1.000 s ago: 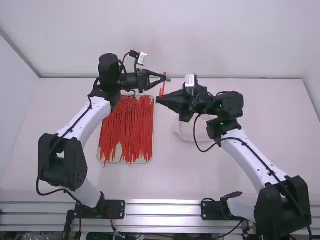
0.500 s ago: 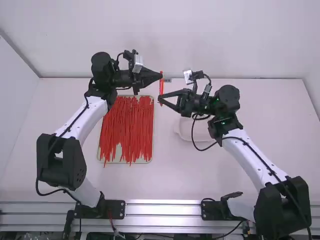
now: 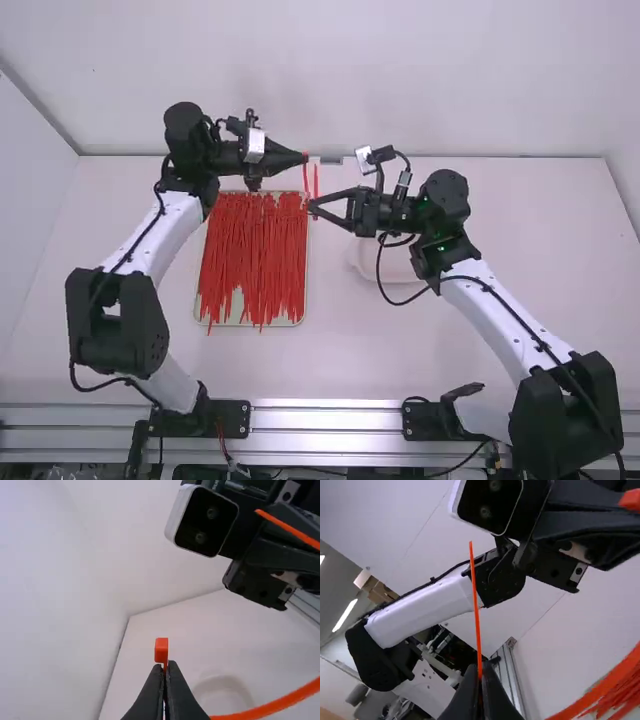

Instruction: Fasten the cable tie

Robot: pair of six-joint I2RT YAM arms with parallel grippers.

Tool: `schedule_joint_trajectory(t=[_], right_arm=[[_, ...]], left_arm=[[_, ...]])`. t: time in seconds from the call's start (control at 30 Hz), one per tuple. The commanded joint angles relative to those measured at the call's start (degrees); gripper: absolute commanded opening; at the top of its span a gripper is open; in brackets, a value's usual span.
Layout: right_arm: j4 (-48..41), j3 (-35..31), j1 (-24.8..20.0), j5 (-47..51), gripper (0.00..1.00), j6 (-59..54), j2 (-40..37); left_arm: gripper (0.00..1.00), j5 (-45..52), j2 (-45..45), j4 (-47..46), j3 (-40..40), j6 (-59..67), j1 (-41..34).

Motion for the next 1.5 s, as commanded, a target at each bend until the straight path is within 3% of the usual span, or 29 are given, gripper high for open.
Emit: schedule_joint_trajectory(t=[0.0,0.5,0.93,1.47], right_arm=[[-1.1,0.0,1.3,0.9,0.00,0.0,-0.1],[-6.7,-1.0,3.8,4.7,0.00,-5.7,-0.1],[-3.1,-3.3,2.6,8.1,0.00,-6.2,-0.1],[-2.9,-3.3,2.9,9.8,0.00,-6.7,-0.1]], left_arm=[[0.01,1.7,0.2,0.2,-0.3,2.6,0.6],[0.01,2.2,0.2,5.3,-0.3,2.4,0.1],[0.01,5.0,0.2,12.1,-0.3,-2.8,-0.8],[0.02,2.8,0.2,13.5,-0.3,-3.0,-4.4]])
